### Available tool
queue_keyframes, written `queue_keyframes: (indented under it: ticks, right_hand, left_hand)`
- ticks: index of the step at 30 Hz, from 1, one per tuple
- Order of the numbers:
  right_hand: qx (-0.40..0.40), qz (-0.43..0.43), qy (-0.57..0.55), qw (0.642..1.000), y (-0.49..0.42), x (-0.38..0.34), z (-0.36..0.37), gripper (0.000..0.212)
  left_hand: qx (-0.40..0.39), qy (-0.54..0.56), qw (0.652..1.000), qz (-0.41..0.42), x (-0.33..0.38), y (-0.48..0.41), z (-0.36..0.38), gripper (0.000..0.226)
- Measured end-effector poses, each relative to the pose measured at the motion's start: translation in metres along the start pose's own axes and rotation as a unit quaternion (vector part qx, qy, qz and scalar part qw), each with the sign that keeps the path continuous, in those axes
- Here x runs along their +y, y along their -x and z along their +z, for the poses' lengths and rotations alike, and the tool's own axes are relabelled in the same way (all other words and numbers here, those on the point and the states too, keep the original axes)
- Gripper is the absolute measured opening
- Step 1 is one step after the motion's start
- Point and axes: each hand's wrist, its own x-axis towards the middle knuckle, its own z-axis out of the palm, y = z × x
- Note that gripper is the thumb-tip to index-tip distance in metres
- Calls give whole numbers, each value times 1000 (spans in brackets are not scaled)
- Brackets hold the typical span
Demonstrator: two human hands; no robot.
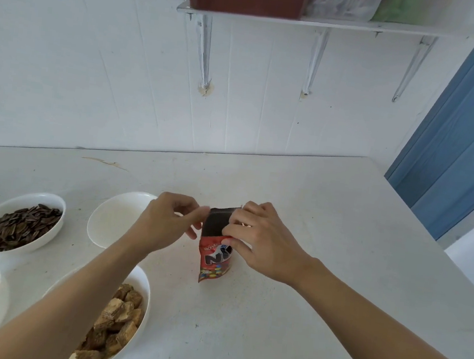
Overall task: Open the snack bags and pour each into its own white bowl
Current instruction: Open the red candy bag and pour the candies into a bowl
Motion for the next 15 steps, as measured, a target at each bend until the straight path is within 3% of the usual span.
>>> queue_keyframes:
  ticks: [7, 9, 15]
  right_hand:
    - [58, -14, 19, 998, -3, -8, 8, 10]
    - [56, -12, 12, 998, -6, -12, 9, 13]
    - [2, -22, -31, 999, -20, -28, 7, 21]
  left_hand:
    - [-55, 119, 991, -13, -32, 40, 21, 19]
    - [-49, 142, 989, -15, -41, 49, 28, 26]
    - [-4, 64, 997, 44, -43, 49, 41, 17]
